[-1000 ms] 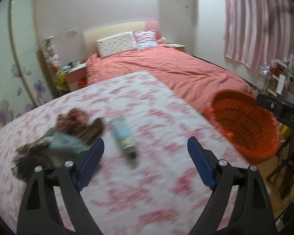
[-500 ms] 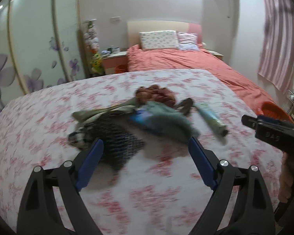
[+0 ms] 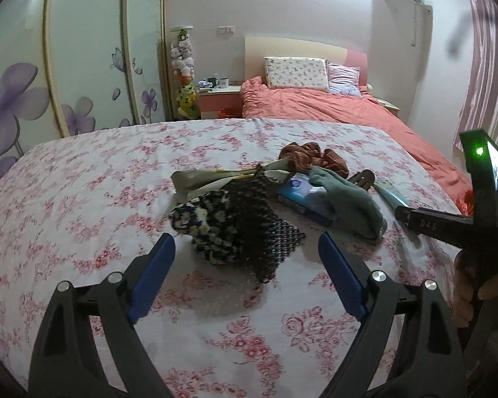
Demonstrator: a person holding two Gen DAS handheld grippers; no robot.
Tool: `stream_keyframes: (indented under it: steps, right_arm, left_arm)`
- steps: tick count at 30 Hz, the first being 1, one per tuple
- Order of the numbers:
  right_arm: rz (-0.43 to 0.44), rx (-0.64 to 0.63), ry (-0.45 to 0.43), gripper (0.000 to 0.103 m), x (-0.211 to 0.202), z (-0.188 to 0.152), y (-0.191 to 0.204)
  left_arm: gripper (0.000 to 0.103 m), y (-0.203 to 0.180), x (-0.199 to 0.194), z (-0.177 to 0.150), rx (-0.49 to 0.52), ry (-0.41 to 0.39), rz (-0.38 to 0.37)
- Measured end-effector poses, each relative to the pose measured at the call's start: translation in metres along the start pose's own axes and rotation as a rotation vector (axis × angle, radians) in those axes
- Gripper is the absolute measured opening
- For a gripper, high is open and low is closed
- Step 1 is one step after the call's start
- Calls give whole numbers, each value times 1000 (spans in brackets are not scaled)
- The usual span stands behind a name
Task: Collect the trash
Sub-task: 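Grasp the hand cream tube with the right gripper, then grasp the black checkered cloth with the left gripper while the right holds the tube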
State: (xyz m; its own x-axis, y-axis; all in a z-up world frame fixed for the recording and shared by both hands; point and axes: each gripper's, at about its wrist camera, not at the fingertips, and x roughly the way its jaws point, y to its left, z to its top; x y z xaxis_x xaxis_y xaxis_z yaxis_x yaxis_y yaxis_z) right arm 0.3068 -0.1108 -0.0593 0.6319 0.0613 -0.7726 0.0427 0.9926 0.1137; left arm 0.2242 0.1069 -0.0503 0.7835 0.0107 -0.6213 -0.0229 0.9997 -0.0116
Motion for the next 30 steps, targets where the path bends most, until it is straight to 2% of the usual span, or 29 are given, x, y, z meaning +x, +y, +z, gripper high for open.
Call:
stream_keyframes:
  steps: [2, 3, 5, 11, 13, 16, 24, 27, 29, 30]
  right_arm:
    - [-14, -14, -8, 38, 0, 0, 2]
    - [-16, -21, -10, 32, 0, 0, 4]
    - [-15, -25, -8, 28, 1, 1, 4]
    - [-83, -9, -13, 28, -8, -7, -7]
    - [-100, 5, -14, 28, -11, -11, -16]
    - [-93, 24, -14, 28, -14, -13, -26]
    - [-83, 32, -12, 28, -14, -15, -30]
    - [-78, 36, -13, 28, -15, -15, -30]
    - [-78, 37, -13, 28, -15, -15, -30]
    - [-78, 37, -14, 28, -16, -16, -30]
  left_arm:
    - [86, 3, 0, -1, -15, 1, 2]
    - [85, 5, 0, -1, -22, 2, 3]
    - [83, 7, 1, -1, -34, 6, 5]
    - [74, 11, 6, -1, -63, 17, 5]
    - [65, 10, 10, 1, -67, 30, 7]
    - [59, 6, 14, 3, -74, 43, 1]
    - [53, -7, 28, 8, -59, 64, 25]
    - [45, -9, 36, 12, -58, 78, 35]
    - [36, -9, 41, 14, -58, 86, 35]
    - [27, -8, 43, 15, -57, 94, 28]
